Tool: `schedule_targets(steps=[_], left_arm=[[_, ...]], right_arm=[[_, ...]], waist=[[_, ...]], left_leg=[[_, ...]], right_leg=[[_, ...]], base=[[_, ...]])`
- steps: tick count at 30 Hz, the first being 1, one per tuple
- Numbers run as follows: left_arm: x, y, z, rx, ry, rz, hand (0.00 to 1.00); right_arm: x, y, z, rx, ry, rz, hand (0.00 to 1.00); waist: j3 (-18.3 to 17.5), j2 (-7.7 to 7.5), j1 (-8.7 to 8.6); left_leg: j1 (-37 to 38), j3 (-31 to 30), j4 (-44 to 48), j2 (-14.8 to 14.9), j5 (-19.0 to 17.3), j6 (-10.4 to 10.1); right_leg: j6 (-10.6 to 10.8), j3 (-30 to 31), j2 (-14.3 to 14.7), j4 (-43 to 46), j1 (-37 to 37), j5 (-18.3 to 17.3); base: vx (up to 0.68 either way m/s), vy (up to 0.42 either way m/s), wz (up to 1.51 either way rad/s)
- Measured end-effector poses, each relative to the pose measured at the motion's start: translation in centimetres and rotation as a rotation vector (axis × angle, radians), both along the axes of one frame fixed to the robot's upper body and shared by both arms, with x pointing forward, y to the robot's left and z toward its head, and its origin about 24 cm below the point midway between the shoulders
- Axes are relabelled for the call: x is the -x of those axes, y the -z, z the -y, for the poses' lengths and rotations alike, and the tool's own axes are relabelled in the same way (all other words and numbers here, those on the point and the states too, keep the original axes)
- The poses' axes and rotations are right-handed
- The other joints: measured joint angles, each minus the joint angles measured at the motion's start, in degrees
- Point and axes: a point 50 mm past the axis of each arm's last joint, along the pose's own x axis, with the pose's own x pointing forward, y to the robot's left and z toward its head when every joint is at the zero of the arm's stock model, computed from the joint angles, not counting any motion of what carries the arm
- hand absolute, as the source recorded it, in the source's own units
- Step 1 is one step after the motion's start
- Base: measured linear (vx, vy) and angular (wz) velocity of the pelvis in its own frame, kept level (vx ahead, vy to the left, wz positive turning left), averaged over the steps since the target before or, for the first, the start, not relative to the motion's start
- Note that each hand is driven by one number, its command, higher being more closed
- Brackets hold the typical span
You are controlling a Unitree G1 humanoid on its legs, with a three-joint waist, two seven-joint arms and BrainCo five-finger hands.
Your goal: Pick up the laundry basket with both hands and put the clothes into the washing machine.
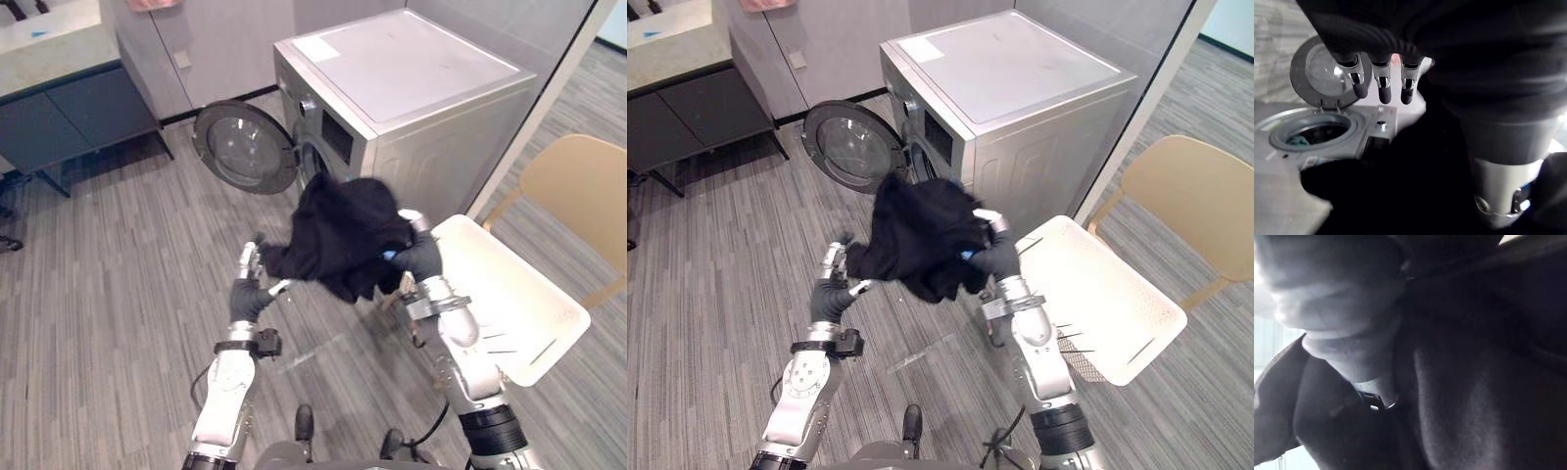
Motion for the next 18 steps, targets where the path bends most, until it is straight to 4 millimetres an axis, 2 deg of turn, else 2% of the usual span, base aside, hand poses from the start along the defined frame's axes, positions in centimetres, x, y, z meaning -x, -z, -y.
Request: schedule_targets(steps=[4, 5, 9, 10, 18], left_arm=[[-0.8, -0.9, 1.9, -0.015, 0.094, 0.041, 0.0], [-1.1, -1.1, 2.2, -0.027, 0.111, 0.053, 1.0], [-1.2, -0.8, 2.4, -0.087, 0.136, 0.051, 1.0], [-1.2, -0.8, 2.4, -0.097, 0.14, 0.054, 1.0], [-1.6, 0.3, 1.7, -0.154, 0.097, 0.013, 1.0]], right_arm=[[0.3, 1.2, -1.8, -0.013, -0.109, -0.068, 1.0], [0.4, 1.4, -2.0, -0.029, -0.121, -0.085, 1.0], [0.5, 3.2, -2.6, -0.063, -0.162, -0.185, 1.0], [0.5, 3.4, -2.7, -0.062, -0.168, -0.194, 0.0], [1.9, 5.6, -2.9, -0.014, -0.22, -0.296, 0.0]], waist=[[-0.73, -0.23, -0.19], [-0.75, -0.25, -0.26], [-2.64, -0.52, -0.25], [-2.69, -0.6, -0.18], [-3.33, -1.59, -0.31]], left_leg=[[0.37, -0.87, -0.04, -0.42, 0.74, 0.31], [0.68, -1.24, -0.09, -0.41, 0.8, 0.27], [0.74, -1.46, -0.24, 0.36, 0.89, 0.1], [0.71, -1.46, -0.29, 0.54, 0.92, 0.04], [0.17, -1.25, -0.44, 2.74, 1.28, -0.74]], right_leg=[[0.32, -0.41, -0.24, -0.44, 0.77, 0.34], [0.34, -0.65, -0.15, -0.77, 1.34, 0.43], [-0.18, -0.49, 0.89, -1.99, 1.9, 0.96], [-0.34, -0.45, 1.11, -2.28, 1.94, 1.13], [-1.6, 1.04, 3.88, -4.17, 1.85, 2.08]], base=[[0.01, 0.028, 0.07], [0.01, 0.014, 0.08], [0.0, -0.004, 0.0], [-0.01, -0.03, -0.04], [-0.02, -0.037, -0.06]])
